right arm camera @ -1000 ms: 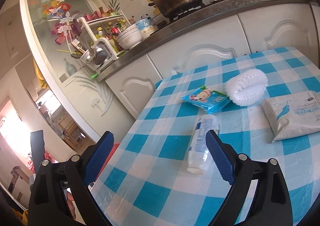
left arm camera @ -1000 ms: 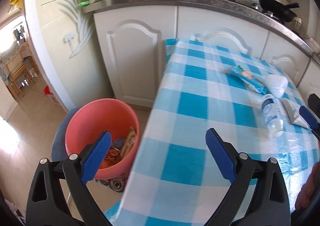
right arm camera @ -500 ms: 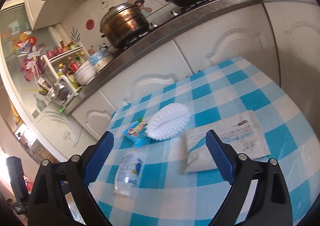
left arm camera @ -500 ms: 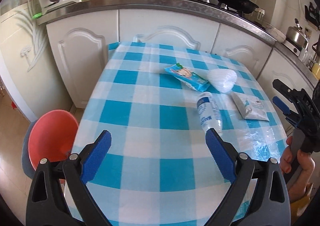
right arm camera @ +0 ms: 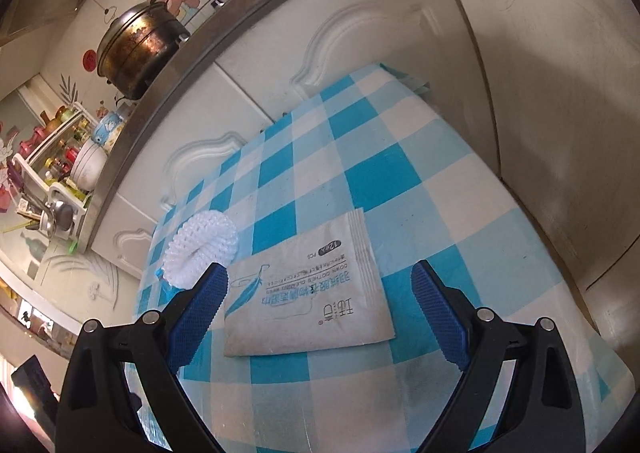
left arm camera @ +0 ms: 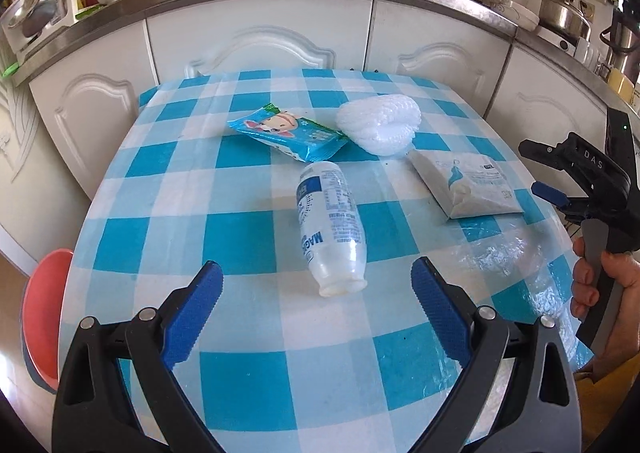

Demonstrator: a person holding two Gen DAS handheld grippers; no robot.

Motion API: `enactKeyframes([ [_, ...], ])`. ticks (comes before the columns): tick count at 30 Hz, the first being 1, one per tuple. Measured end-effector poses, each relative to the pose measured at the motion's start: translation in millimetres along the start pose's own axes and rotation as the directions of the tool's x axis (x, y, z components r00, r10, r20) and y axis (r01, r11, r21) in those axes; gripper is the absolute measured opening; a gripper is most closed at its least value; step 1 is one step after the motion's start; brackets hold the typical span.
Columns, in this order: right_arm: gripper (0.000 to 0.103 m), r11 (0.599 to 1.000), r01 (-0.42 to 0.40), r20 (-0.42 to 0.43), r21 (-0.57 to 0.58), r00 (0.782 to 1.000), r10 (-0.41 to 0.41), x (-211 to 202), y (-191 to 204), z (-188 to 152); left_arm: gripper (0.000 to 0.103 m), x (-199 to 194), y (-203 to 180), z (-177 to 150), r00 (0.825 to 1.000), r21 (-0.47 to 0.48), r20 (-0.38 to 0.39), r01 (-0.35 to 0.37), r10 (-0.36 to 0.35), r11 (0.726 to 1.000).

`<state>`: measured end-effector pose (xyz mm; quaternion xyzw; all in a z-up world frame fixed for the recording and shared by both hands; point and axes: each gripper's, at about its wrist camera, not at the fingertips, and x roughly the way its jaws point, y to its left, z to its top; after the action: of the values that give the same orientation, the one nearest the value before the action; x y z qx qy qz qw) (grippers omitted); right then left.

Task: Collect trash
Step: 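Grasp the white milk bottle with the left tool while the right grasps the white wipes pouch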

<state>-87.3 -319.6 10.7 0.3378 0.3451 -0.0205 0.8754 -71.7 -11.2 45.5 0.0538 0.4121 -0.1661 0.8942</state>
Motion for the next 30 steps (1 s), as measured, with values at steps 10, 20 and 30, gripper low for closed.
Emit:
enactKeyframes([
  [10,0.092,0.997,-0.035,-0.12,-0.067,0.992,0.026,20,30,-24,0.094,28,-17,6,1.0,0.018,0.012,-0.01,0.01,1.0],
  [20,0.092,0.977,-0.126,-0.118,-0.173,0.987,0.106,3,70,-30,0.069,45,-10,6,1.0,-0.021,-0.008,-0.018,0.018,1.0],
  [30,0.092,0.909,0.171,-0.015,-0.38,0.982,-0.191,38,62,-9,0.049,50,-7,8,1.0,-0.037,-0.022,-0.002,0.002,0.999],
])
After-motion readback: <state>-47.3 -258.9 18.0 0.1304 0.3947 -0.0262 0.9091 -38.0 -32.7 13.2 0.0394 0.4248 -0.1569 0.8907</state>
